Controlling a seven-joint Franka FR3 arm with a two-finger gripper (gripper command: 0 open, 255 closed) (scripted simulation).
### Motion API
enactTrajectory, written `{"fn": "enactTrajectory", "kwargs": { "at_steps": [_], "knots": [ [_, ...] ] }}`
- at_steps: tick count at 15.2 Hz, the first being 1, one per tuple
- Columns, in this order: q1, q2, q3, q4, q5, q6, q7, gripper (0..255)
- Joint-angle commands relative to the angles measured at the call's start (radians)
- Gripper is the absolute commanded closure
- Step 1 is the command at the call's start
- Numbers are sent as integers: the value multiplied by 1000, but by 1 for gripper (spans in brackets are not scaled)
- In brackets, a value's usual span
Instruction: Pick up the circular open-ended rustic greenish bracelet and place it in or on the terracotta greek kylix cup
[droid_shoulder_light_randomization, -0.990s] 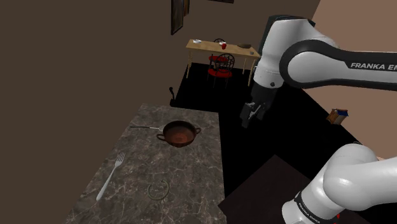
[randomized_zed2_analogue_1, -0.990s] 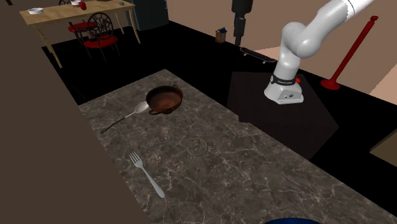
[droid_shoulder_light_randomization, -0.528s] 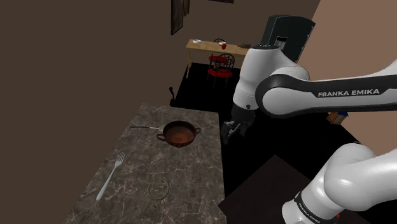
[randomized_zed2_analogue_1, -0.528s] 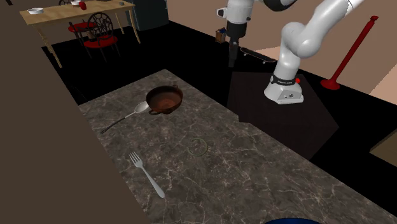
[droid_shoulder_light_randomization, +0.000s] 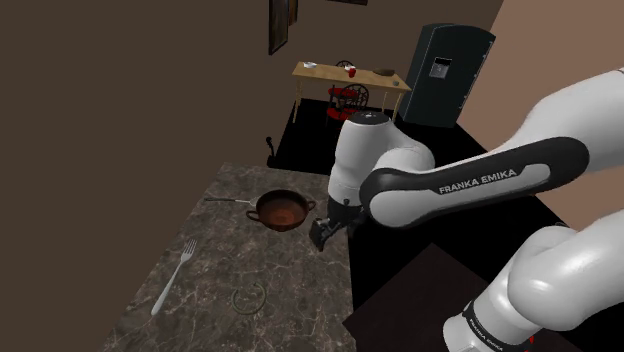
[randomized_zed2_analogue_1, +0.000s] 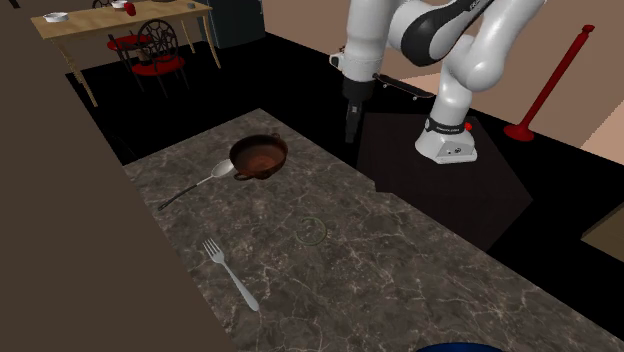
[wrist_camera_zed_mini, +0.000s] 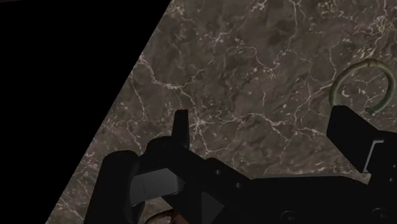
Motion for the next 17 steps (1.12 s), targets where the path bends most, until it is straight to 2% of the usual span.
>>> {"fn": "enactTrajectory", "kwargs": {
  "at_steps": [1,4,8,10,12,14,17],
  "knots": [
    [-21,88,50,23,-34,70,70,0],
    [-56,227,119,67,-130,159,199,0],
    [-76,437,165,151,-354,241,430,0],
    [-45,543,143,205,-479,261,549,0],
    [7,641,101,266,-583,272,650,0],
    [66,730,54,332,-664,276,732,0],
    [151,853,-13,439,-749,278,824,0]
  ]
}}
